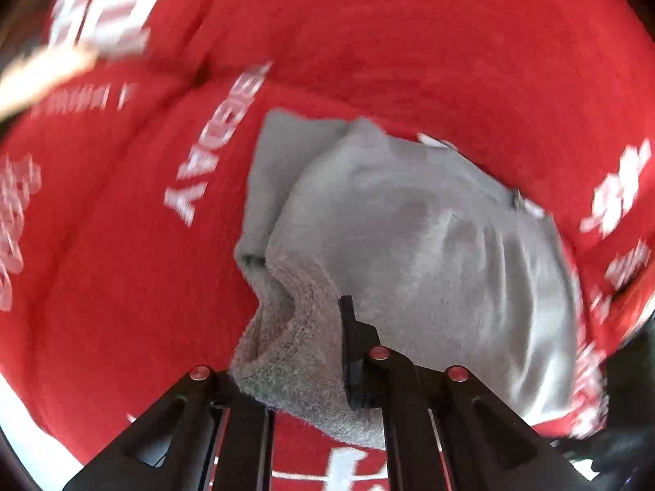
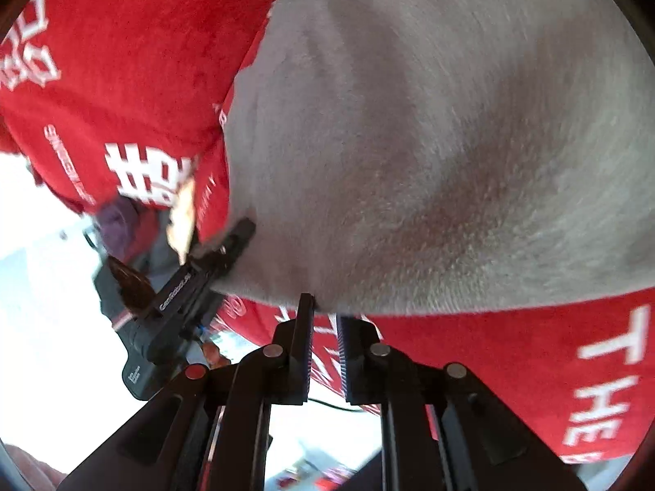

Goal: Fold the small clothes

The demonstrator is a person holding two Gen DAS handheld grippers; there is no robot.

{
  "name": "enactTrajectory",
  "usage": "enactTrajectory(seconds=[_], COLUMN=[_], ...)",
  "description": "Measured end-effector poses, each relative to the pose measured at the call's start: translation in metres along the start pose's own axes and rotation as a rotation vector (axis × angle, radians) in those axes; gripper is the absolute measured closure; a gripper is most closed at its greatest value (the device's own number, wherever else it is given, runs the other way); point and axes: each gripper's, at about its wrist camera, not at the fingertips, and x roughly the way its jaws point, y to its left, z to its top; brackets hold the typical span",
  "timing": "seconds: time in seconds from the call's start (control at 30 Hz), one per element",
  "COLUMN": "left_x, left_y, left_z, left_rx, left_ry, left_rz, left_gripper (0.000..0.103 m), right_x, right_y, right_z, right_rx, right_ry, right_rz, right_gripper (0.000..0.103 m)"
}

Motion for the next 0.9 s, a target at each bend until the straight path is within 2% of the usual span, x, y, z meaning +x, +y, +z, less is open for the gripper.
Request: enactTrajectory(seconds=[0.03, 0.07, 0.1, 0.17, 0.27, 0.33, 0.47, 0.53, 0.67, 0.9], left_x=[-0.002, -0.006, -0.008, -0.013, -0.018, -0.020, -0.022, -0.024, -0.026, -0.027], left_y=[-0.004, -0.012, -0.018, -0.031, -0.040, -0.042, -0.046, -0.049, -0.051, -0.052], left_z=[0.000, -0.002, -0.003, -0.007, -0.011, -0.012, -0.011, -0.012, -0.013, -0.013], left_rx=[0.035, 0.098, 0.143, 0.258, 0.374, 0.406, 0.459, 0.479, 0.493, 0.507], left_ry=[-0.012, -0.035, -0.051, -0.089, -0.128, -0.139, -0.158, -0.167, -0.178, -0.186], left_rz=[0.012, 0.030, 0.043, 0.074, 0.095, 0.097, 0.095, 0.092, 0.075, 0.052], left_gripper=[0.093, 0.093, 0.093, 0.093, 0.093, 0.093, 0.093, 0.093, 0.093, 0.093], right_x=[-0.007, -0.012, -0.016, -0.025, -0.028, -0.022, 0.021, 0.055, 0.115, 0.181], right_y=[0.009, 0.018, 0.024, 0.043, 0.078, 0.098, 0.143, 0.166, 0.194, 0.226], right_z=[0.004, 0.008, 0.012, 0.026, 0.060, 0.080, 0.114, 0.125, 0.133, 0.128], right_rx=[-0.040, -0.070, -0.094, -0.149, -0.245, -0.289, -0.391, -0.454, -0.505, -0.672], right_ry=[0.005, 0.008, 0.008, 0.006, 0.019, 0.056, 0.201, 0.287, 0.414, 0.515], right_rz=[-0.039, -0.067, -0.084, -0.112, -0.149, -0.165, -0.216, -0.255, -0.331, -0.541], right_gripper=[0.084, 0.073, 0.049, 0.033, 0.033, 0.032, 0.023, 0.022, 0.017, 0.015])
